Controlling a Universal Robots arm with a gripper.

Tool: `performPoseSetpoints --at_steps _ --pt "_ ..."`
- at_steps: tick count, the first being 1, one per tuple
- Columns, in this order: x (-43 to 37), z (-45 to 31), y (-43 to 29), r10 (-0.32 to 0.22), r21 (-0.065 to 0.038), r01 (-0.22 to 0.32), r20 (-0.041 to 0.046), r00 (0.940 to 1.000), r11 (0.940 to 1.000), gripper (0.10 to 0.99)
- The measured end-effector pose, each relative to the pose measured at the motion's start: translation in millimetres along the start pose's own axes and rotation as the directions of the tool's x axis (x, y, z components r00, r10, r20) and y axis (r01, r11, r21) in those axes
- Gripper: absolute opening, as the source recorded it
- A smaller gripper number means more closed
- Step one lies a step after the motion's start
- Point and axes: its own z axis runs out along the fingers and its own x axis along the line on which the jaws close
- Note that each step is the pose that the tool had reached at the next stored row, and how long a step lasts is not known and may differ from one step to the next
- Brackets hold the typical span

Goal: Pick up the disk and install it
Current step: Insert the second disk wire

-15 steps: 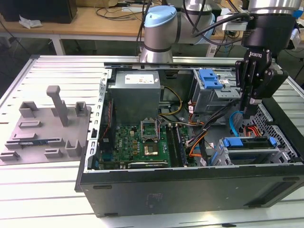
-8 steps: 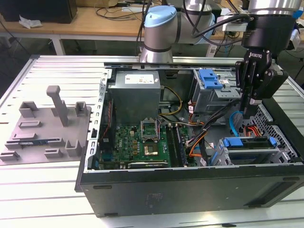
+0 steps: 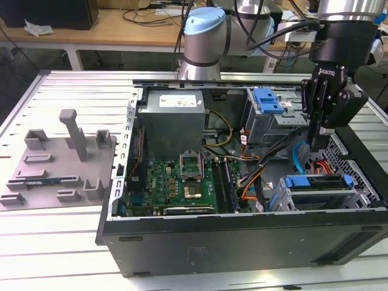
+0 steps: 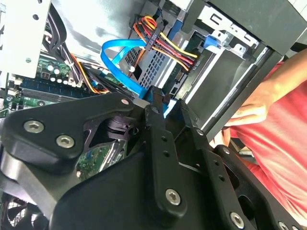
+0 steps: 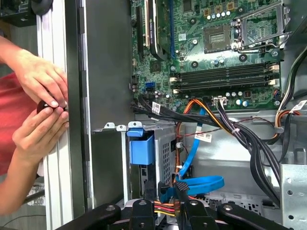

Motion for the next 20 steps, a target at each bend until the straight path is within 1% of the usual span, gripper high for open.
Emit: performPoseSetpoints --at_steps 5,6,11,12,20 --pt "-0.4 0.8 0.0 -0.001 0.002 0.001 0.0053 1.0 1.0 0.29" --pt "-0.4 0.8 0.0 -0.002 0.002 0.002 0.0063 1.0 1.0 0.216" --pt "-0.5 1.1 0.0 -0.004 0.005 0.004 0.0115 0.9999 1.0 0.216" --pt "-0.6 1.2 0.0 -0.005 0.005 0.005 0.0125 0.9999 1.0 0.161" --pt "-0.4 1.5 0.0 -0.006 0.006 0.006 0.0135 0.9999 1.0 0.161"
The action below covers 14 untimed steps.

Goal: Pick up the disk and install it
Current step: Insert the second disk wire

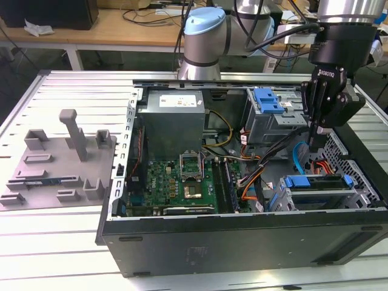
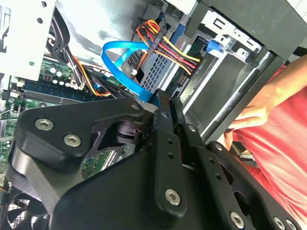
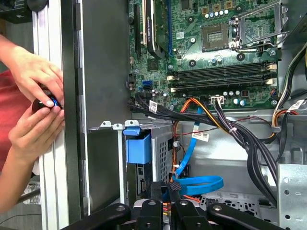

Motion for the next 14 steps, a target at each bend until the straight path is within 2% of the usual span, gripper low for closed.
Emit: performPoseSetpoints --at_steps 6,7,9,12,13,14 --pt "0.1 0.2 0.0 0.0 0.0 0.0 0.0007 1.0 1.0 0.161" --pt "1.1 0.7 -0.1 0.0 0.0 0.0 0.0022 1.0 1.0 0.161" --pt "5.6 2.6 -0.3 0.0 0.0 0.0 0.0117 0.9999 1.0 0.161" --pt "14.2 6.3 -0.7 0.0 0.0 0.0 0.0381 0.9993 1.0 0.161" --pt "16.5 7.2 -0.7 0.0 0.0 0.0 0.0498 0.9988 1.0 0.161" --pt "19.9 8.7 -0.9 0.001 0.001 -0.001 0.0722 0.9974 1.0 0.161"
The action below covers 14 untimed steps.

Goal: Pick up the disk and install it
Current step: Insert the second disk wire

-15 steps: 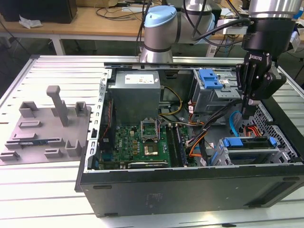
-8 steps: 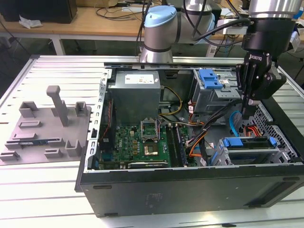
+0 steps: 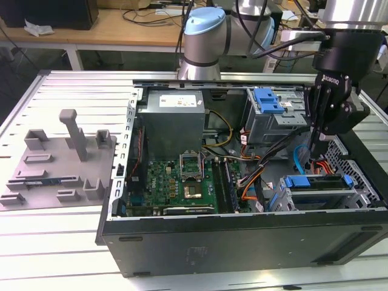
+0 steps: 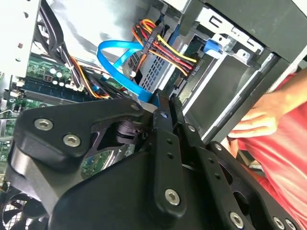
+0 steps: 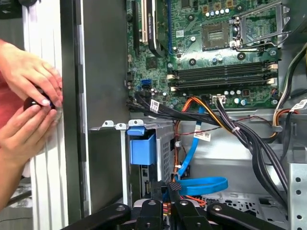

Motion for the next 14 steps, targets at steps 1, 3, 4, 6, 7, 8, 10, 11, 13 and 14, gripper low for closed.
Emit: performPoseSetpoints --at_steps 1,3,4,6,7,8,10,11,13,14 --pt "3.7 1.2 -0.2 0.0 0.0 0.0 0.0172 0.9999 1.0 0.161" --pt "9.7 3.4 -0.4 0.001 0.001 -0.001 0.0427 0.9991 1.0 0.161" --pt "11.7 4.0 -0.6 0.001 0.001 -0.001 0.0503 0.9987 1.0 0.161" --pt "19.1 6.6 -1.0 0.001 0.0 -0.001 0.0734 0.9973 1.0 0.161" --pt "21.2 7.3 -1.3 0.001 0.0 -0.001 0.0789 0.9969 1.0 0.161" --pt "23.4 8.1 -1.6 0.001 0.0 -0.001 0.0843 0.9964 1.0 0.161" --pt "27.4 9.5 -2.3 0.001 -0.001 -0.001 0.0935 0.9956 1.0 0.161" --pt "29.6 10.3 -2.7 0.001 -0.001 -0.001 0.0989 0.9951 1.0 0.161" --pt "33.7 11.7 -3.6 0.001 -0.001 0.0 0.1103 0.9939 1.0 0.161" --pt "35.7 12.4 -4.1 0.001 -0.002 0.0 0.1164 0.9932 1.0 0.161"
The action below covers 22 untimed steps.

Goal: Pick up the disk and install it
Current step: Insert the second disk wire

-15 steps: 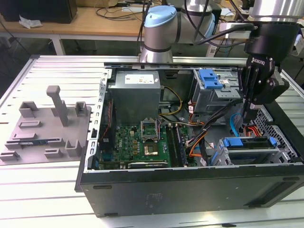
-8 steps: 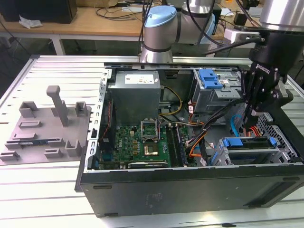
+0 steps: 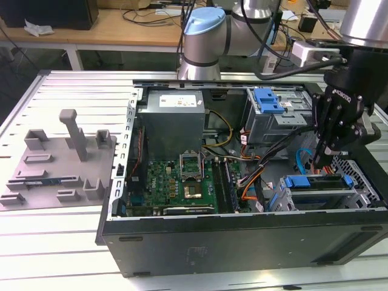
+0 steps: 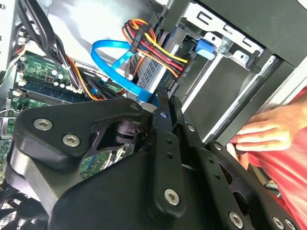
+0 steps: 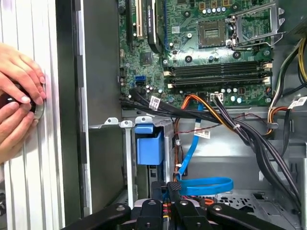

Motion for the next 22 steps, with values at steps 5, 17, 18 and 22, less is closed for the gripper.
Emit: performPoseSetpoints --at_steps 5,17,18,22 --pt "10.8 2.3 -3.3 0.0 -0.001 0.0 0.0347 0.9994 1.0 0.161" --pt "33.4 8.2 -7.3 0.0 -0.007 0.001 0.17 0.9854 1.0 0.161" --pt "34.4 8.5 -7.4 0.0 -0.007 0.001 0.1721 0.9851 1.0 0.161" --pt "34.7 8.9 -7.4 0.0 -0.007 0.001 0.1724 0.985 1.0 0.161"
